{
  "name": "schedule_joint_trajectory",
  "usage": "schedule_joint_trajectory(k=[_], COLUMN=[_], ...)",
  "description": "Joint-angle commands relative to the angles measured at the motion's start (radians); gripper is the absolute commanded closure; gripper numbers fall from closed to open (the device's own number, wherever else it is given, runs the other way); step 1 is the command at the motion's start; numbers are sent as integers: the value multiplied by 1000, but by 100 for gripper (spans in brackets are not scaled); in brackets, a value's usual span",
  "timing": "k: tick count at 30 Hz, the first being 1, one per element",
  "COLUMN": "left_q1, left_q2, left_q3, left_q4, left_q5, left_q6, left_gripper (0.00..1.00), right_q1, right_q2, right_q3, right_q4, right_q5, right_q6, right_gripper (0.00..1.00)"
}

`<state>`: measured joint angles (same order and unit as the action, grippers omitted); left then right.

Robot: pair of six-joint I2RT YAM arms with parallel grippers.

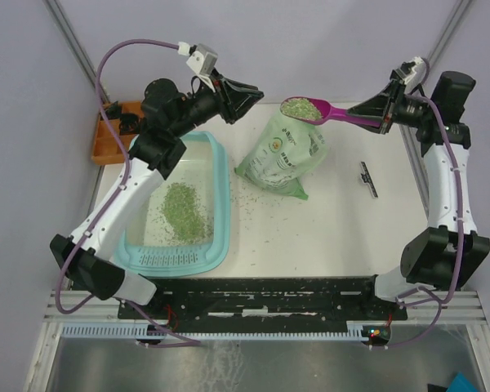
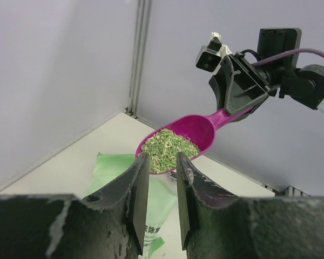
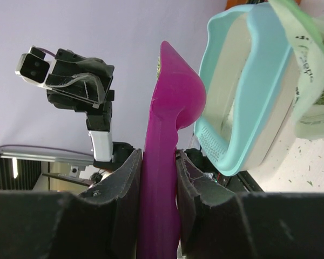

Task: Fill the litter box with clean litter
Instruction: Pour the cat litter into the litter box.

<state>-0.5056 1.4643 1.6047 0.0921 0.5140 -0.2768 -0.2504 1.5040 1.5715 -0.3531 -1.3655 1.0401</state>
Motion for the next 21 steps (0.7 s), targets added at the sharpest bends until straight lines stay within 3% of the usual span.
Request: schedule_joint_trajectory(k=[1, 11, 21], left_q1=[14, 53, 67], left_q2=[-87, -172, -201], left_q3=[-36, -92, -107], left_q4=[14, 18, -4], left_q5=[-151, -271, -301], left_q6=[48, 39, 45], left_gripper=[66, 65, 65], right_q1=[69, 200, 320], right_q2=[15, 50, 133], right_q3=[64, 77, 151], right_q4=[53, 112, 141], right_q5=[24, 59, 66], right_q6=[36, 78, 93], right_gripper=[98, 98, 98])
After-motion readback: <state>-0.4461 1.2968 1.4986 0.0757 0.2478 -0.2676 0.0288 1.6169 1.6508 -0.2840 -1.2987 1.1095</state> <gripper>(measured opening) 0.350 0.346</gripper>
